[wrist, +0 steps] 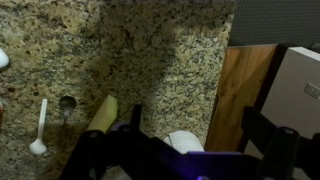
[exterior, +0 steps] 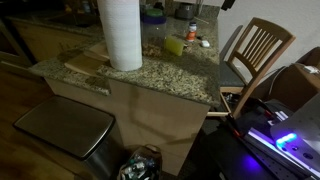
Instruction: Move the kitchen sponge to the left
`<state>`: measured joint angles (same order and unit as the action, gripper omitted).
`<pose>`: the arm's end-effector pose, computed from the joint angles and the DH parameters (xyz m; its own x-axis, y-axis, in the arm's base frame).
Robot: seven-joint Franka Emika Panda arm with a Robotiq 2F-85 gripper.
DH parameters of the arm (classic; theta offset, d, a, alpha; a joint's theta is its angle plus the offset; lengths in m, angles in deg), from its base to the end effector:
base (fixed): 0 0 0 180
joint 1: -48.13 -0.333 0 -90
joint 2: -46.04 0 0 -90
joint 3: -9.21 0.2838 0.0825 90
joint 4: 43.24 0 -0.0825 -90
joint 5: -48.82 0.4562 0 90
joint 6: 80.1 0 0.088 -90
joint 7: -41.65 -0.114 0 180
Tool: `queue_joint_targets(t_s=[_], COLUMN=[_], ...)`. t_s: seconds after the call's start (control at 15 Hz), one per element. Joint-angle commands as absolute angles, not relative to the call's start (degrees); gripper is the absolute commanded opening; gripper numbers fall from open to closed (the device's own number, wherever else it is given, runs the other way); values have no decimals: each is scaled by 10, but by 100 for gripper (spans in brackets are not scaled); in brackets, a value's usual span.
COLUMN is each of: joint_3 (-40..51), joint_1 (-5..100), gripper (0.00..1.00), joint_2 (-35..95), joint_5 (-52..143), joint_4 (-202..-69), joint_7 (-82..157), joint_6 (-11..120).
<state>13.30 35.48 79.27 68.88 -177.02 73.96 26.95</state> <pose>0.4500 0.1667 0.5130 0.7186 0.6513 0.2436 0.6944 -0.6909 -0.2011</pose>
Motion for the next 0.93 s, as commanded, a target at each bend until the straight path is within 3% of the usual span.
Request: queue_joint_targets(t_s=[0.0, 0.27, 0.87], joint_3=[131, 150, 145], joint_1=[347, 360, 343], gripper=[100, 100, 100], joint_2=[796, 805, 793], joint_5=[673, 603, 589], joint_4=[-1774, -1785, -1770], joint_7=[721, 666, 592], joint_6=[307, 374, 356])
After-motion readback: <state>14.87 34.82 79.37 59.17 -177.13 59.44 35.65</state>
